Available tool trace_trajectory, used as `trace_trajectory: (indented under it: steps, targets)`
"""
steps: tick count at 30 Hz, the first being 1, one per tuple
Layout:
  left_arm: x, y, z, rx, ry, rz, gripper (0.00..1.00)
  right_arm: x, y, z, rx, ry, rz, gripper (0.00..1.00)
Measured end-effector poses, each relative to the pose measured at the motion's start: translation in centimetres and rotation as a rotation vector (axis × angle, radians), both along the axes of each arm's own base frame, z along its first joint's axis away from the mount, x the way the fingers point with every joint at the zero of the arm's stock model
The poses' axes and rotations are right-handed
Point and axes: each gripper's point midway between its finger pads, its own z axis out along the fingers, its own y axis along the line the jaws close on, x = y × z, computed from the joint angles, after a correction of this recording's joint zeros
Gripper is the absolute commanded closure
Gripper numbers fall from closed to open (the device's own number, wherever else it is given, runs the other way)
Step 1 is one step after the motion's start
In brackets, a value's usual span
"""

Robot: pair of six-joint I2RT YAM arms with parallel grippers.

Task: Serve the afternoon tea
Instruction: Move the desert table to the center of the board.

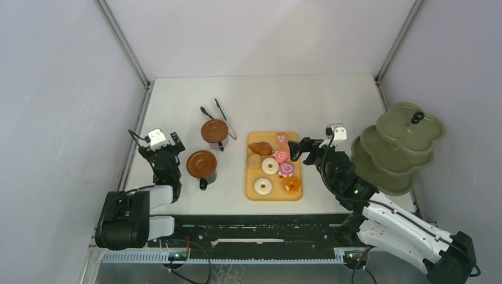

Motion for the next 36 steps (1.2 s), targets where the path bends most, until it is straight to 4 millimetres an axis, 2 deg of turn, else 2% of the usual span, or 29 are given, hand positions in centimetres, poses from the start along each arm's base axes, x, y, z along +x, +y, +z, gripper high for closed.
trace_trajectory:
  steps: [4, 9, 14, 19, 23, 27, 30, 34, 36]
  targets:
    - [0.0, 0.0, 0.0, 0.0, 0.0, 0.0, 0.0, -0.2, 0.3, 0.2, 0.053, 0.013, -0.015, 0.0]
    - [0.0, 0.0, 0.0, 0.0, 0.0, 0.0, 0.0, -0.2, 0.6, 0.7, 0.038, -0.027, -0.075, 0.0]
    - [0.0, -0.1, 0.0, 0.001, 0.0, -0.004, 0.0, 0.6, -0.5, -0.1, -0.008, -0.031, -0.176, 0.0]
    - [-0.5, -0.4, 1.3, 0.014, -0.003, -0.028, 0.0, 0.7, -1.3, 0.7, 0.057, -0.04, -0.229, 0.06]
    - [-1.4, -0.6, 3.5, -0.003, -0.044, -0.025, 0.0, 0.2, -3.5, 0.4, 0.179, 0.012, -0.339, 0.08]
    - [-1.0, -1.4, 5.8, -0.047, -0.046, -0.05, 0.0, -1.2, -6.4, -0.8, 0.307, 0.089, -0.477, 0.1]
    - [-0.6, -2.8, 7.6, -0.077, -0.053, -0.096, 0.0, -2.4, -8.5, -1.7, 0.413, 0.135, -0.585, 0.1]
    - [-1.0, -5.0, 8.4, -0.099, -0.039, -0.159, 0.0, -4.0, -11.5, -3.5, 0.504, 0.172, -0.727, 0.1]
    - [-0.9, -6.8, 8.6, -0.1, -0.018, -0.212, 0.0, -4.8, -12.8, -4.4, 0.526, 0.183, -0.789, 0.11]
